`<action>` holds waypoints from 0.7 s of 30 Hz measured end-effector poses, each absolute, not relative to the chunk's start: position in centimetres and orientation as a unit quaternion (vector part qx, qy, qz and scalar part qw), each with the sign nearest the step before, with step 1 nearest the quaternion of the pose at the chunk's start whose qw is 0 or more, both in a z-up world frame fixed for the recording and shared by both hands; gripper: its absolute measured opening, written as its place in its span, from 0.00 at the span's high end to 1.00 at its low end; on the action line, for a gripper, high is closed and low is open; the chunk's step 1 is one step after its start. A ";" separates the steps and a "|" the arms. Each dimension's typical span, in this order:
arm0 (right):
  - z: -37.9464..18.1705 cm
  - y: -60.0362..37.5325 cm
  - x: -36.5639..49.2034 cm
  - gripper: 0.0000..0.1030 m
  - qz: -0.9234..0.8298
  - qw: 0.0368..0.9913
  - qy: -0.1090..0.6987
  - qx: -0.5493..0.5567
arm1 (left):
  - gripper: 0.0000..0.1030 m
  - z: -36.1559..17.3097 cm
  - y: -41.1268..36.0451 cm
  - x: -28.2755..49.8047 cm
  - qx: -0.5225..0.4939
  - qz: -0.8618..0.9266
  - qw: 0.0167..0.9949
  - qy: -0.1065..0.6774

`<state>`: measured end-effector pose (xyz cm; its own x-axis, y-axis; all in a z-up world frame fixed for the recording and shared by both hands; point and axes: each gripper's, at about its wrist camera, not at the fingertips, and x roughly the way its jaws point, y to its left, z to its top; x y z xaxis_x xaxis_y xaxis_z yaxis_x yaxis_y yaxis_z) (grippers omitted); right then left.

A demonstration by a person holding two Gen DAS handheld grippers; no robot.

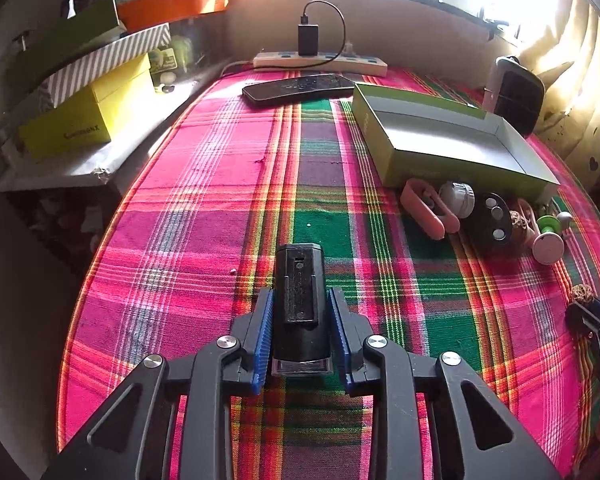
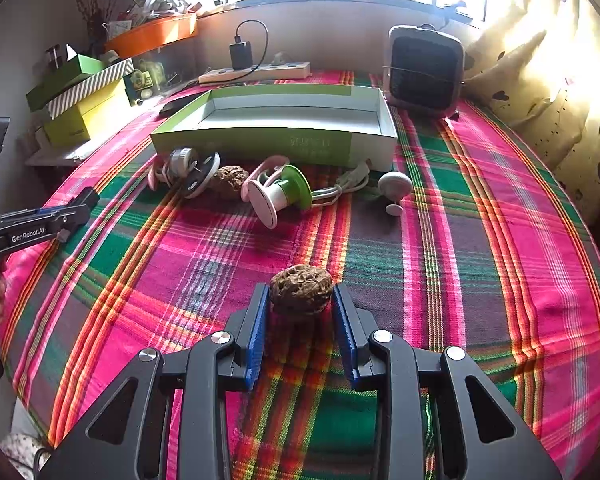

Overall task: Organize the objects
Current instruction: 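Close the right gripper on the walnut while the left gripper closes on the black flashlight, then carry the flashlight and walnut into the white box and open both grippers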

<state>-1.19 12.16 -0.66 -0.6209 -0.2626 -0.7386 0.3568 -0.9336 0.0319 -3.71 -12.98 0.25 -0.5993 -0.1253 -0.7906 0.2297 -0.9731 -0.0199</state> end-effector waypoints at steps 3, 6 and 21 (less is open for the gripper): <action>-0.6 12.2 -1.2 0.68 -0.898 0.172 0.055 0.400 | 0.75 0.3 -12.9 -3.7 0.437 -0.893 0.091 0.063; -0.4 12.4 -1.4 0.68 -0.899 0.171 0.054 0.400 | 0.75 0.6 -12.5 -3.7 0.435 -0.895 0.082 0.062; 2.6 11.2 -4.0 0.68 -0.904 0.191 0.062 0.377 | 0.75 3.6 -10.8 -6.0 0.419 -0.906 0.023 0.059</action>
